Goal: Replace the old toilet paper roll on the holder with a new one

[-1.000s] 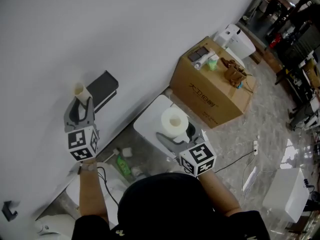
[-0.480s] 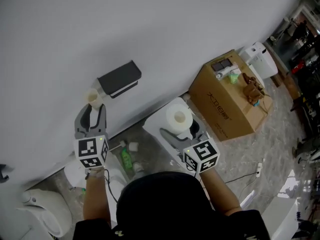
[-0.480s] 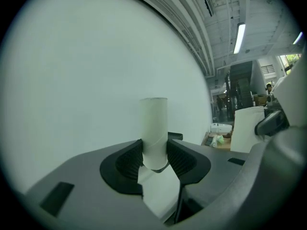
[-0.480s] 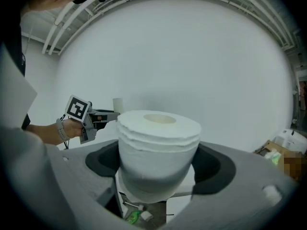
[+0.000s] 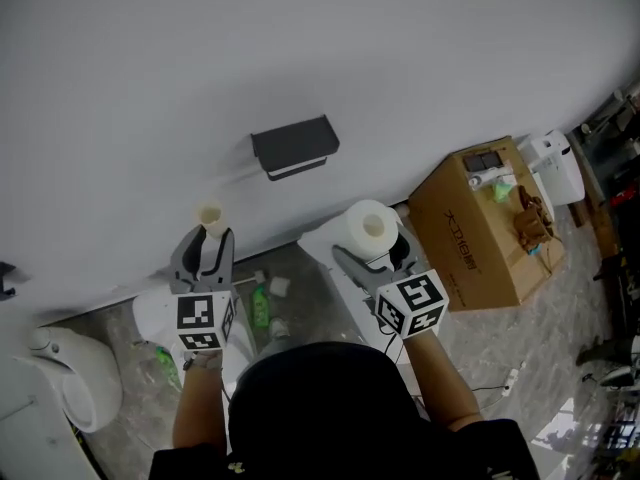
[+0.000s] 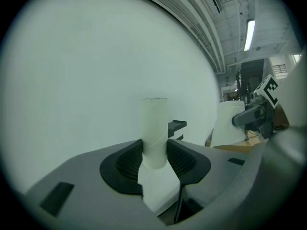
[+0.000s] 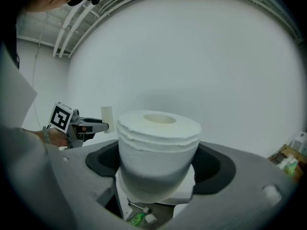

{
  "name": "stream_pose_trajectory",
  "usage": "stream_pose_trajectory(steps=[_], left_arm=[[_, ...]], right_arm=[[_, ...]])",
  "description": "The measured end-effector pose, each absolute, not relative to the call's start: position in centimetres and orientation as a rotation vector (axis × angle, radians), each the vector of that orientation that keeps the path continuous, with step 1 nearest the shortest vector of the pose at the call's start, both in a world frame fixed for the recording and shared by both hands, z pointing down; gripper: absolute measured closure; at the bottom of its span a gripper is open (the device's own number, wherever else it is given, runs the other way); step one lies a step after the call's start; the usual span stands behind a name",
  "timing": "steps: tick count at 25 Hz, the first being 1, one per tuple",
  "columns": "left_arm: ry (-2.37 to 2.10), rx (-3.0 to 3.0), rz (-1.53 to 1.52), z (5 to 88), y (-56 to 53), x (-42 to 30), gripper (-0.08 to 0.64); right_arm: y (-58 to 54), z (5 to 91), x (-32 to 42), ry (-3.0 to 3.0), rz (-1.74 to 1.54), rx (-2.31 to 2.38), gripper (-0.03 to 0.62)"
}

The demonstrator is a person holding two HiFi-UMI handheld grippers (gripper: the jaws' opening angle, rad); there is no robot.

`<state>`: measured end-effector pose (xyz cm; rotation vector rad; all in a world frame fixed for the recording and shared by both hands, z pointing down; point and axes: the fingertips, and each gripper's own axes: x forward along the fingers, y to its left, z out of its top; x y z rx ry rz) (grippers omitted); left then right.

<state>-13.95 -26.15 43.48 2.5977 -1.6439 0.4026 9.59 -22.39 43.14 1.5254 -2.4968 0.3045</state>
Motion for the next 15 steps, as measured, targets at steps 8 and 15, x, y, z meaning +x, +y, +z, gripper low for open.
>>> stream_pose_trajectory(steps=[8, 15], left_arm=[[-1.640, 2.539, 0.447, 46.0, -23.9, -16.8, 0.388], [-1.625, 2.527, 0.448, 47.2, -23.5, -18.1, 0.388]], right_arm=[[-26.2, 42.2, 7.9, -2.506, 0.253, 1.522, 0.156], [-30.8, 38.6, 7.5, -2.507, 0.156, 1.567, 0.156]])
